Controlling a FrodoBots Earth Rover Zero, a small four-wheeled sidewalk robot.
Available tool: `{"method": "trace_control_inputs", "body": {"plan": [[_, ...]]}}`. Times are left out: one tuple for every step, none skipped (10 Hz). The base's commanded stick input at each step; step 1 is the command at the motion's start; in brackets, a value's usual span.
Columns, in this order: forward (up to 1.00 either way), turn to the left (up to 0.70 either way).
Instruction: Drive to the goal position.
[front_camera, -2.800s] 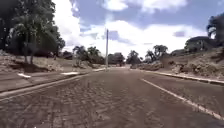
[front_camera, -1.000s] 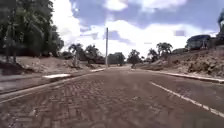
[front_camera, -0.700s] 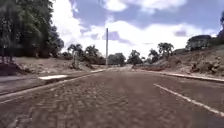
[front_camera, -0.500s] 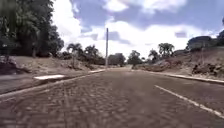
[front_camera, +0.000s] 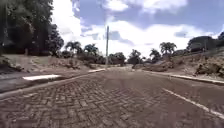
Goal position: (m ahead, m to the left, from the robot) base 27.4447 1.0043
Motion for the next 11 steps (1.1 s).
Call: {"method": "trace_control_inputs", "body": {"plan": [[1.0,0.0],[1.0,0.0],[1.0,0.0],[1.0,0.0],[1.0,0.0],[1.0,0.0],[1.0,0.0],[1.0,0.0],[1.0,0.0],[1.0,0.0],[1.0,0.0]]}}
